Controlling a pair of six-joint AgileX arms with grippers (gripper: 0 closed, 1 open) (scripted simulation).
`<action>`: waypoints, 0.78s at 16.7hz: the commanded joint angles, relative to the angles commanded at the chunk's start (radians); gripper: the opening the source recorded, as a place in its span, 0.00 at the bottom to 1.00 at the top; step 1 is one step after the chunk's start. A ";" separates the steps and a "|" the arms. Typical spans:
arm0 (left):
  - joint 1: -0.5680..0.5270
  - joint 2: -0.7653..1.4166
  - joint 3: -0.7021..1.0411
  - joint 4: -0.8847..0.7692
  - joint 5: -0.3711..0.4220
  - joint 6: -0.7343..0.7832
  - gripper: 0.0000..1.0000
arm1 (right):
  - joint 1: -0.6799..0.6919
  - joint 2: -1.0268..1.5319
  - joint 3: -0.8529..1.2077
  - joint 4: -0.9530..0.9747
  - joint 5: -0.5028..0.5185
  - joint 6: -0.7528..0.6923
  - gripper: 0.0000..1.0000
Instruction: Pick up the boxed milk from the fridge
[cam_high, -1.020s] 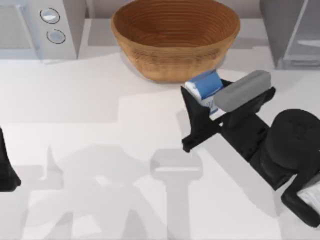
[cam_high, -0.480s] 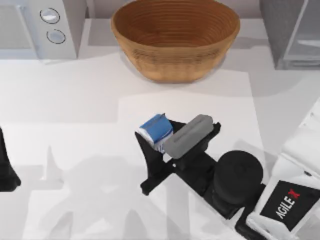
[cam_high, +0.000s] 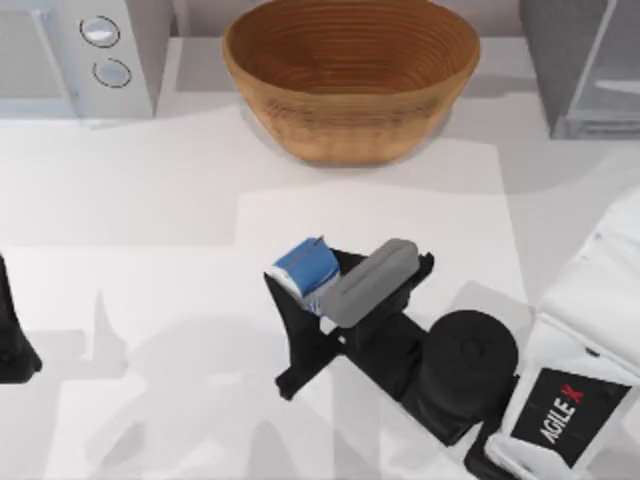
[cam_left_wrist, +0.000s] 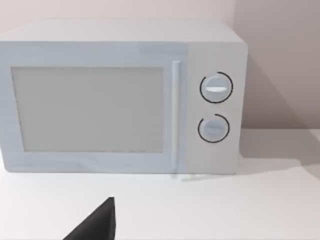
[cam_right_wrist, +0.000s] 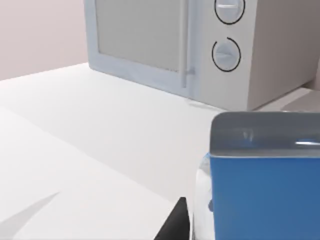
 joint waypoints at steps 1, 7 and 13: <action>0.000 0.000 0.000 0.000 0.000 0.000 1.00 | 0.000 0.003 0.003 -0.002 0.000 0.000 0.00; 0.000 0.000 0.000 0.000 0.000 0.000 1.00 | -0.007 0.107 0.199 -0.071 -0.010 -0.002 0.00; 0.000 0.000 0.000 0.000 0.000 0.000 1.00 | -0.015 0.164 0.288 -0.119 -0.016 -0.004 0.00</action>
